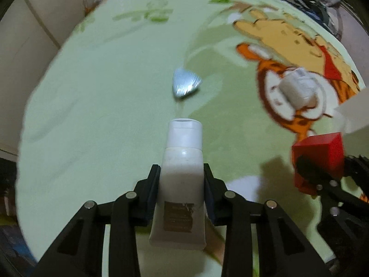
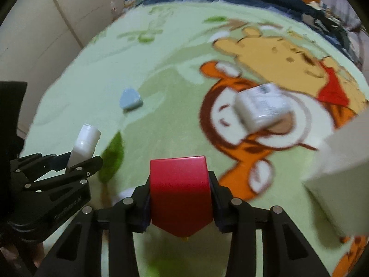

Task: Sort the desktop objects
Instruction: 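Lift the white tube and red cube and carry them over the white paper box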

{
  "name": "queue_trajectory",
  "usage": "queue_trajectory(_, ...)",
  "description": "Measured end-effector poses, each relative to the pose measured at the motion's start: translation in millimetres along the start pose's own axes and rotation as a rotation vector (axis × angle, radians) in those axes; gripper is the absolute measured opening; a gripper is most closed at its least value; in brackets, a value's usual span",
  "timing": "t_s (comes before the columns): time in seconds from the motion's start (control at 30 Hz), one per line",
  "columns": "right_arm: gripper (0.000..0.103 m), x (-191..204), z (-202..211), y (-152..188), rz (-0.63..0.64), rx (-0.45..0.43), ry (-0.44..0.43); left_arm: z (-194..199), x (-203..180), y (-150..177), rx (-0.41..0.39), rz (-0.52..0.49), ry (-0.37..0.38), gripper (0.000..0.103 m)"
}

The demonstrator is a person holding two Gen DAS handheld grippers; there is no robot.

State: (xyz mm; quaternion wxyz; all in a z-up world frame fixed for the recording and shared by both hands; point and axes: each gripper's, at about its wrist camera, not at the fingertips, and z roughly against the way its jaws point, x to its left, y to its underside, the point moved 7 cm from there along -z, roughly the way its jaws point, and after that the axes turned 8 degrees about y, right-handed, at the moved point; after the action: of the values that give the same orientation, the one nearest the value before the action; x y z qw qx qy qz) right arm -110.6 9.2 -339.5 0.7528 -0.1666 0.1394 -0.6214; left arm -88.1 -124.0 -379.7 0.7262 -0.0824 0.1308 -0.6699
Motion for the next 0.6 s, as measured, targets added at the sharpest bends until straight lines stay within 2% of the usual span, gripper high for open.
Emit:
queue_trajectory(0.17,0.041,-37,88,-19,-0.091,-0.106,0.023,78,-25,-10,-0.081,-0.067,0.003,0.036)
queue_trajectory(0.4,0.041,-88,204,-48,-0.176,-0.297,0.098,184,-104,-60,-0.233,-0.147,0.073,0.036)
queue_trajectory(0.6,0.041,-137,275,-49,-0.253,-0.418,0.186,249,-173,-76,-0.336,-0.278,0.135,0.036)
